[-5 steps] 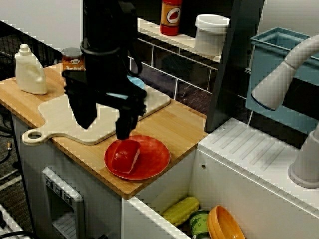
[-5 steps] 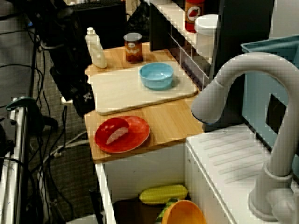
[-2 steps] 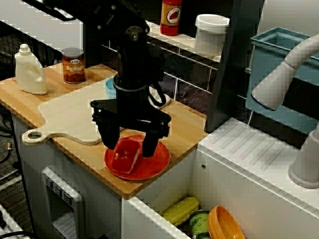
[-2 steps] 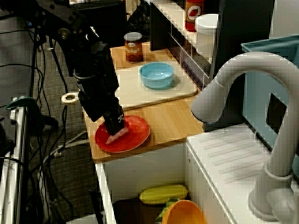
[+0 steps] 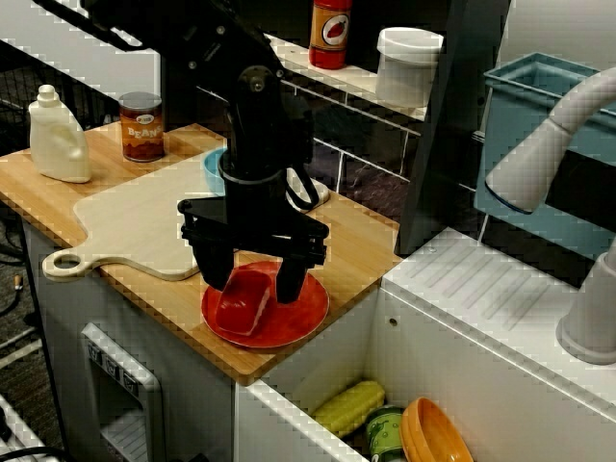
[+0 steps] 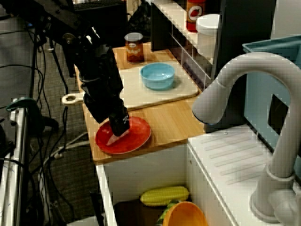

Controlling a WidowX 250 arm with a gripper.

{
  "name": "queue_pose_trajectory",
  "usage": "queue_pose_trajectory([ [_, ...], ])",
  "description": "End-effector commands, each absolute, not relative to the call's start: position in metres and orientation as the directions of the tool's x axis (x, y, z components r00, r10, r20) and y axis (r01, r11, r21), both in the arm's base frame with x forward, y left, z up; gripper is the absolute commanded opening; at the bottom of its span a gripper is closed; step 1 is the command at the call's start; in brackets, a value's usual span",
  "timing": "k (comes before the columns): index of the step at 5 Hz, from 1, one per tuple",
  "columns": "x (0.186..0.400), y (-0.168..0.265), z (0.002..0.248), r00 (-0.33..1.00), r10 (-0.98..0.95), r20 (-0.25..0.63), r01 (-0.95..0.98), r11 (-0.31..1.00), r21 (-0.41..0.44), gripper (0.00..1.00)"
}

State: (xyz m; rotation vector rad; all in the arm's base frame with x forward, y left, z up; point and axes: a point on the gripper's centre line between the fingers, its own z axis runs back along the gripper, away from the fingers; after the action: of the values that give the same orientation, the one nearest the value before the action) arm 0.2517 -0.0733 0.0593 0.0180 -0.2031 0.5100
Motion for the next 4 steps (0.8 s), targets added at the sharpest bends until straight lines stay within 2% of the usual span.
queue_pose_trajectory([
  [1, 0.253, -0.0654, 0.0668, 0.866, 0.465, 0.181, -0.466, 0.884, -0.038, 1.0],
  [4, 0.2537, -0.0577, 0.0584, 0.829, 0.516, 0.217, -0.518, 0.854, -0.05, 1.0],
])
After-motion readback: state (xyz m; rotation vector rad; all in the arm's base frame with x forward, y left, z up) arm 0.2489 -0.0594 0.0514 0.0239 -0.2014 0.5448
